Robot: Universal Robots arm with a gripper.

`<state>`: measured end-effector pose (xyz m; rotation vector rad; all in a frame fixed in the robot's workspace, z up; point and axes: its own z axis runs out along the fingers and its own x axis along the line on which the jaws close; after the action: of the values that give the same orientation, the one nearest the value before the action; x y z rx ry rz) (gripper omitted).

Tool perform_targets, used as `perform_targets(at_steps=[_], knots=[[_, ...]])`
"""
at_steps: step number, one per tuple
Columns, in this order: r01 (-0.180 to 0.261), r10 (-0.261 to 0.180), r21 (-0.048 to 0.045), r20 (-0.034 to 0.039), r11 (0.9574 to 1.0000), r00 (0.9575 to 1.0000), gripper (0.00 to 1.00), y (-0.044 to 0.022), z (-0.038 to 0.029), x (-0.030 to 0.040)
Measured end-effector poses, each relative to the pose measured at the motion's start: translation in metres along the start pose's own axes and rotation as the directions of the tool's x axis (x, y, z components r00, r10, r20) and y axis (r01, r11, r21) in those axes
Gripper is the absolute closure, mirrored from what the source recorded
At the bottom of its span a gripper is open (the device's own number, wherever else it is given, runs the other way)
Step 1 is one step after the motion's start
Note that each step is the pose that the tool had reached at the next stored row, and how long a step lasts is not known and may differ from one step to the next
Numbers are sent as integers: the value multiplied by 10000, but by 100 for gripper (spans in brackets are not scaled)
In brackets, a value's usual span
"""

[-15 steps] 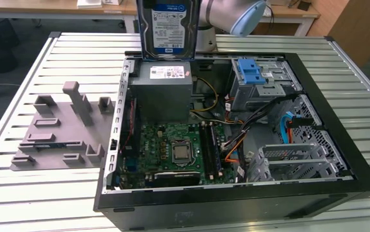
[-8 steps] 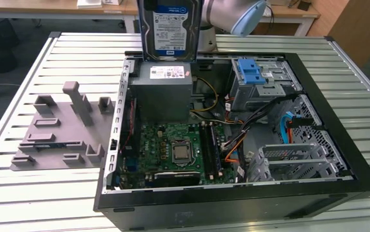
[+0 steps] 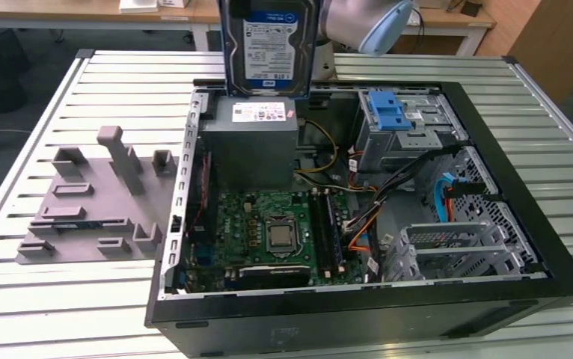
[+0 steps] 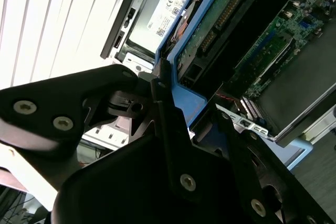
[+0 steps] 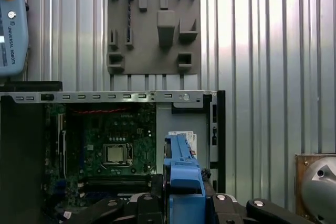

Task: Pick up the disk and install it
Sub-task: 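Pick up the disk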

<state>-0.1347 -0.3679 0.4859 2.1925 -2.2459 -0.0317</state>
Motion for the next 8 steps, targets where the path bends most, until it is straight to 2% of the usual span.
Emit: perform_targets(at_steps=[8], knots=[[-2, 2, 0, 0, 10000, 10000, 64, -82, -2, 16]])
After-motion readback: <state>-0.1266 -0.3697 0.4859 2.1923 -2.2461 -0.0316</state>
